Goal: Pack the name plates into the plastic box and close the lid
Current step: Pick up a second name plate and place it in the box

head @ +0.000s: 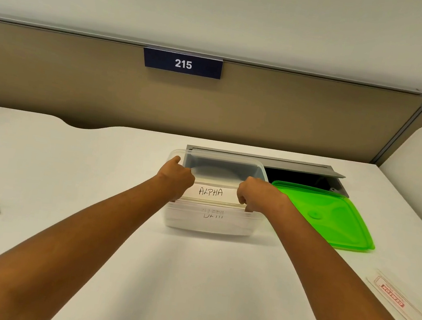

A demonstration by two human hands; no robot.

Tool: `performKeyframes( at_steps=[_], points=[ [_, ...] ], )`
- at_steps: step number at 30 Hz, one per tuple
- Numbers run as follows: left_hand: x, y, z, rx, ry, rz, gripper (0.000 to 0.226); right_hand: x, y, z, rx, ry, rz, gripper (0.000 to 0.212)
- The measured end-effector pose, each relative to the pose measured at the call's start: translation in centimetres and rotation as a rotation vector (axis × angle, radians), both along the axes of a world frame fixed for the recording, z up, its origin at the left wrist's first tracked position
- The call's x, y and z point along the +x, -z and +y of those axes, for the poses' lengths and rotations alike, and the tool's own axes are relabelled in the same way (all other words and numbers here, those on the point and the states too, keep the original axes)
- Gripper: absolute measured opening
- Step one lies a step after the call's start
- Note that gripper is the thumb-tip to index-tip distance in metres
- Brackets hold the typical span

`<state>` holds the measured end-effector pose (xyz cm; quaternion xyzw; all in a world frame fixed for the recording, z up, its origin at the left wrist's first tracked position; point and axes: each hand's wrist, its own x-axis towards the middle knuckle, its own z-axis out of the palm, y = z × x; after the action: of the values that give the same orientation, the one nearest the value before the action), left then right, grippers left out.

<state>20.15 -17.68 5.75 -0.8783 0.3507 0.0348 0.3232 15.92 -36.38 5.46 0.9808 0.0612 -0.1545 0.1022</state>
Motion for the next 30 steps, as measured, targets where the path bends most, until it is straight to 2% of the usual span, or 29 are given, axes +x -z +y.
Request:
performKeyframes(
  at_steps=[6, 11, 16, 19, 23, 26, 30],
  points=[
    [0.1, 0.7, 0.3, -0.242, -0.12, 0.102, 0.032, 0.2, 0.4, -0.2, 0.088, 0.02, -0.001, 0.029],
    [0.0, 1.4, 0.4, -0.332, -0.16, 0.12, 0.024, 0.3, 0.9, -0.4, 0.103, 0.03, -0.019, 0.028],
    [-0.3, 1.1, 0.7, -0.431, -0.177, 0.122, 0.034, 0.3, 0.9, -0.7, 0.148, 0.055, 0.0, 0.041],
    [-1.0, 0.8, 1.4, -0.549, -0.176, 0.105, 0.033, -0.2, 0.3, -0.4, 0.202, 0.069, -0.05, 0.044],
    [-2.6, 0.1, 2.7, -0.753, -0.143, 0.027, 0.038, -1.4, -0.8, 0.6, 0.371, 0.114, -0.175, 0.038],
    [-4.0, -0.3, 4.3, -0.905, -0.135, -0.075, 0.041, -2.4, -1.6, 2.3, 0.569, 0.151, -0.311, 0.032],
    [-5.8, 0.0, 7.7, -1.106, -0.271, -0.14, 0.038, -3.5, -2.3, 6.4, 0.748, 0.154, -0.468, 0.026]
  ],
)
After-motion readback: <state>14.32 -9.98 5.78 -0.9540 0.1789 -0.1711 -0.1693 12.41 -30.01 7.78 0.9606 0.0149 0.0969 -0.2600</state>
